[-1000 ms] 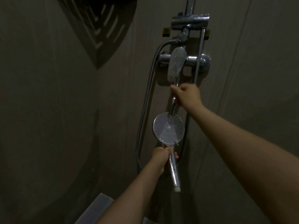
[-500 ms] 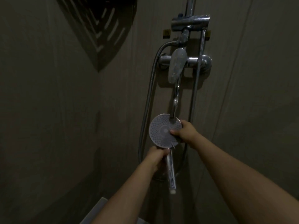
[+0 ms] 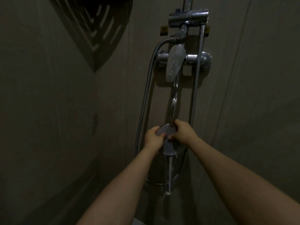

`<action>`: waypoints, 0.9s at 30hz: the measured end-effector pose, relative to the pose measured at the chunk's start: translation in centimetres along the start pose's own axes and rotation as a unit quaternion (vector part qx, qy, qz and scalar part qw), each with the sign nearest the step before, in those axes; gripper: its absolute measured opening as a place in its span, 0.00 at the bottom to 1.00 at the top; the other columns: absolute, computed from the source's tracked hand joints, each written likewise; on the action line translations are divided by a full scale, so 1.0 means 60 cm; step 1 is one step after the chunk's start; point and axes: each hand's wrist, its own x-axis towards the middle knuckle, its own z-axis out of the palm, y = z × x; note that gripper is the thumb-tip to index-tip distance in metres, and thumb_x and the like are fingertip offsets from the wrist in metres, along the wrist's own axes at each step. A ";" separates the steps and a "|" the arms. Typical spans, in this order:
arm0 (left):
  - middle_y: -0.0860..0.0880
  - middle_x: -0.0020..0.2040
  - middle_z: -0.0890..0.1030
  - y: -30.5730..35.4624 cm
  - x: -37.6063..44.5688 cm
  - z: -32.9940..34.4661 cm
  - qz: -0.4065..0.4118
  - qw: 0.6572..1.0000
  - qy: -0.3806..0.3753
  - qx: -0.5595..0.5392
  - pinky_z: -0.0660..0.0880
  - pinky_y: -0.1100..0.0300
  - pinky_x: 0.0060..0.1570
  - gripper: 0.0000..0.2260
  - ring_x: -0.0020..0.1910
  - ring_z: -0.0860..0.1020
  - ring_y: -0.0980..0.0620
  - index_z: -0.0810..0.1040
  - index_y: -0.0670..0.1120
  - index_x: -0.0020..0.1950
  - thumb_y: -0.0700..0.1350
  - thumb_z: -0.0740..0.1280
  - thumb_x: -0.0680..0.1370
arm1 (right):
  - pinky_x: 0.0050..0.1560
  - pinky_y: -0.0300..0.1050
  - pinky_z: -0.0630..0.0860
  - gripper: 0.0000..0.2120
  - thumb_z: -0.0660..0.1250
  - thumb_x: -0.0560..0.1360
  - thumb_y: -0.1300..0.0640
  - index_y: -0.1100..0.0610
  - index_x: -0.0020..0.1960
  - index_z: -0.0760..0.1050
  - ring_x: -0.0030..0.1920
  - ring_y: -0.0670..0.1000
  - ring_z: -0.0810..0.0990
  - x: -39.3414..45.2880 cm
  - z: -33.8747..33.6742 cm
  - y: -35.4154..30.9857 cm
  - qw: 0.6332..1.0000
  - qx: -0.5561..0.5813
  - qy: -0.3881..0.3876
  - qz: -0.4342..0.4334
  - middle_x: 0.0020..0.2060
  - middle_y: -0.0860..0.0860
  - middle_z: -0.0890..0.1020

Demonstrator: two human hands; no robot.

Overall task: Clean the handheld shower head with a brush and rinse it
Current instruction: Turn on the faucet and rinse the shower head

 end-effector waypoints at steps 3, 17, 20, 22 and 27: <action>0.41 0.55 0.79 -0.005 0.001 -0.003 0.012 0.999 0.007 -0.038 0.68 0.71 0.41 0.13 0.51 0.75 0.49 0.75 0.38 0.61 0.36 0.63 0.77 | 0.57 0.45 0.73 0.19 0.73 0.68 0.63 0.62 0.58 0.75 0.56 0.56 0.78 0.004 0.002 0.002 0.998 0.054 0.021 -0.001 0.54 0.58 0.80; 0.40 0.46 0.81 -0.078 -0.022 -0.021 -0.065 0.983 -0.153 0.078 0.77 0.53 0.50 0.08 0.48 0.80 0.43 0.80 0.41 0.48 0.45 0.66 0.76 | 0.49 0.41 0.70 0.16 0.65 0.75 0.58 0.64 0.60 0.72 0.56 0.58 0.77 0.005 -0.006 0.009 0.980 0.135 0.116 0.084 0.56 0.60 0.79; 0.43 0.41 0.78 -0.079 -0.024 -0.032 -0.060 0.980 -0.176 0.071 0.73 0.59 0.41 0.05 0.40 0.76 0.49 0.77 0.44 0.43 0.45 0.65 0.76 | 0.42 0.39 0.70 0.18 0.71 0.71 0.57 0.61 0.58 0.73 0.50 0.54 0.77 -0.001 -0.014 -0.005 0.989 0.093 0.089 0.066 0.48 0.54 0.77; 0.46 0.38 0.77 -0.076 -0.025 -0.044 -0.064 0.974 -0.206 0.071 0.73 0.62 0.37 0.06 0.36 0.75 0.53 0.76 0.44 0.42 0.44 0.64 0.77 | 0.43 0.42 0.70 0.15 0.70 0.72 0.56 0.60 0.57 0.74 0.46 0.53 0.76 -0.001 -0.016 -0.010 0.993 0.080 0.066 0.062 0.45 0.52 0.76; 0.49 0.34 0.74 -0.084 -0.020 -0.065 -0.061 0.959 -0.241 0.136 0.70 0.63 0.33 0.09 0.32 0.73 0.55 0.72 0.48 0.37 0.45 0.65 0.77 | 0.41 0.43 0.71 0.13 0.63 0.77 0.54 0.63 0.55 0.76 0.41 0.54 0.75 0.005 -0.014 -0.007 0.994 0.038 0.008 0.100 0.44 0.57 0.78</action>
